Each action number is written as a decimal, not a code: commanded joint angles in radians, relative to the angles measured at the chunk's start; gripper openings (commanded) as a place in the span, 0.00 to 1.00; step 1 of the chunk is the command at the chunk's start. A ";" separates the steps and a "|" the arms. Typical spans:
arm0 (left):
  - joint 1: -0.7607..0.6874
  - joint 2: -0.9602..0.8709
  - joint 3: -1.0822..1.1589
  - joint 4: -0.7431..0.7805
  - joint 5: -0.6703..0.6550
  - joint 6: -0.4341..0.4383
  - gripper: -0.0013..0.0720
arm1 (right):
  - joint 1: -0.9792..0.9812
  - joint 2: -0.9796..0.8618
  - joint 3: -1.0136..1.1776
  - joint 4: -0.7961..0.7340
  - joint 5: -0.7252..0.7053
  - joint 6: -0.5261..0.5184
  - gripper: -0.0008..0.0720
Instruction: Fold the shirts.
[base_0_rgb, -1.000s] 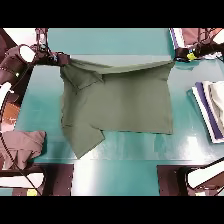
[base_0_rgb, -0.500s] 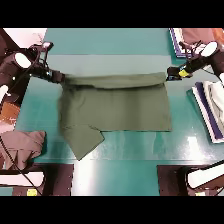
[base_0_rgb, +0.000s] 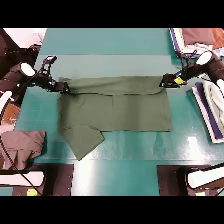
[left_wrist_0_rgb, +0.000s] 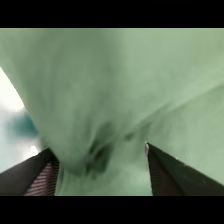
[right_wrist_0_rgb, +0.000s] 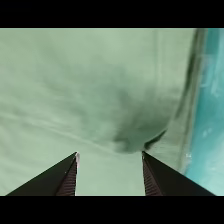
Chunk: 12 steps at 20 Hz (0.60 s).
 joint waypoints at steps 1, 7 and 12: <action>0.026 0.040 0.002 0.011 -0.101 -0.055 0.84 | -0.032 0.011 0.040 0.031 0.143 -0.002 0.63; 0.092 0.374 -0.315 0.000 -0.228 -0.204 0.84 | -0.128 0.252 -0.216 0.031 0.185 -0.050 0.63; 0.093 0.624 -0.692 -0.102 -0.262 -0.271 0.84 | -0.143 0.414 -0.400 0.030 0.125 -0.054 0.63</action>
